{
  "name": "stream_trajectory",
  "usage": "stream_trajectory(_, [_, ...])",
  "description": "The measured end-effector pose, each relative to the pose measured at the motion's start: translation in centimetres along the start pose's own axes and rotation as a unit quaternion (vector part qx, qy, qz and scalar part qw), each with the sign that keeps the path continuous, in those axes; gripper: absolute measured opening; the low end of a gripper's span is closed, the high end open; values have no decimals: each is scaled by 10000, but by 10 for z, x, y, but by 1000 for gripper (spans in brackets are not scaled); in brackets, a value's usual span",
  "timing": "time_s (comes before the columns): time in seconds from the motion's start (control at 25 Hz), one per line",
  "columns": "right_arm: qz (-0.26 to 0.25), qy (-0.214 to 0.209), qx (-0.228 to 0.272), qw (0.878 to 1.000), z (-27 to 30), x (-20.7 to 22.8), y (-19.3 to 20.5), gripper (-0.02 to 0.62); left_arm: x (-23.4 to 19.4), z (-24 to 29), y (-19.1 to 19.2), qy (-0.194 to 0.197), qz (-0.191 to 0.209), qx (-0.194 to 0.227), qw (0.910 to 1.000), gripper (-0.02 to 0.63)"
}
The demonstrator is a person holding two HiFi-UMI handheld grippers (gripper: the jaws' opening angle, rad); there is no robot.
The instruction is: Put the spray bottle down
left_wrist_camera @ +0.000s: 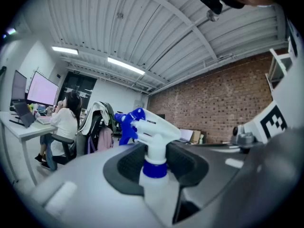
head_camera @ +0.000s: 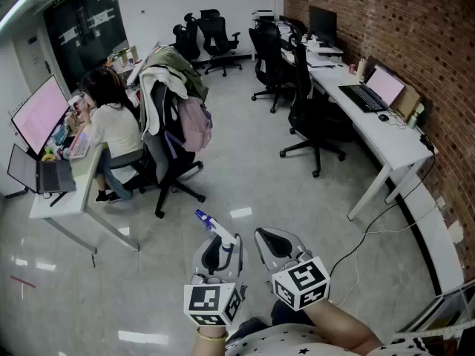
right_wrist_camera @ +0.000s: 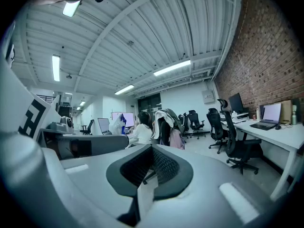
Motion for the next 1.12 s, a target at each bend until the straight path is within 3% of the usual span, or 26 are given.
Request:
stream_trajectory(0.24, [-10,194,22,9998,17,51,1,-2,13,51,10,287,-25,-44,9996,138])
stream_trajectory(0.52, [-62,532,125,9985,45,156,-9,-2,39,151,30,578,-51,-2,9983,138])
stream_trajectory(1.12, [-335,1207,215,9919,50,404,-35,-2,171,375,87,1468,-210,-22,9889,138])
Point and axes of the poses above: the fingertips, and each gripper's own axes: z forward along the fingers, x to its right, y out of its underside, the point moved 2 cm from there along -z, backward along the fingers, and after that the axes turned 14 degrees about x, right-handed, at the moved point
